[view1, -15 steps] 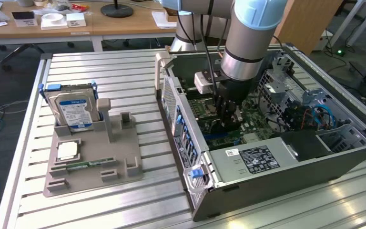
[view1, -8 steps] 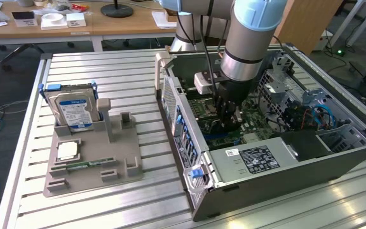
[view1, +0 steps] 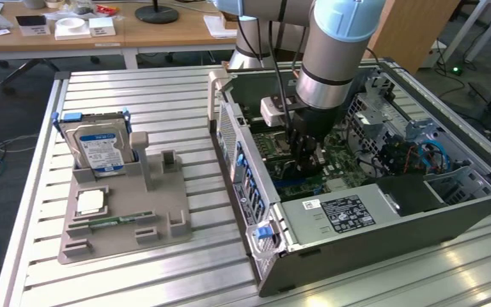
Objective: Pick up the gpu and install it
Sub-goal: 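Insert the gpu into the slot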
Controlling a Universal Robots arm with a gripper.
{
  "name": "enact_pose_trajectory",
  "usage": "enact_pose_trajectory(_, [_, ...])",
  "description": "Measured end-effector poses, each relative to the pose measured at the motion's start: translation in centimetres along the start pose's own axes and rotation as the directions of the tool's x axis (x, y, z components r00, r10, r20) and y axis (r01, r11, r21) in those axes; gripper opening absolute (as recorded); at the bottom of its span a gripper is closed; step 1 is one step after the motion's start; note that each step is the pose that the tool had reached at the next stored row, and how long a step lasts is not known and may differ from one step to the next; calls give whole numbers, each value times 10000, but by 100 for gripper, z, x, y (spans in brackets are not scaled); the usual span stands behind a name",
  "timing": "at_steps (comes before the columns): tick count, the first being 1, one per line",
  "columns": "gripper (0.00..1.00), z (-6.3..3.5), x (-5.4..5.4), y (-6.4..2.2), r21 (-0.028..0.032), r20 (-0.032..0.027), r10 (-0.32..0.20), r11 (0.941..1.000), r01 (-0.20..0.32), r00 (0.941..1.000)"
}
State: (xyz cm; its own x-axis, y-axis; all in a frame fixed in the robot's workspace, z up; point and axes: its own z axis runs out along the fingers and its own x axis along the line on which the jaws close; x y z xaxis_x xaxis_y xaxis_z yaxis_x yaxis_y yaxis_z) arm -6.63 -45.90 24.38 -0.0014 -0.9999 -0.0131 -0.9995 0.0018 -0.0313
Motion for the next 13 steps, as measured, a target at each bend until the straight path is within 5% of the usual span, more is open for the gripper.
enact_pose_trajectory(13, [26,11,1,-1,-1,-3,7,10000,-7,10000])
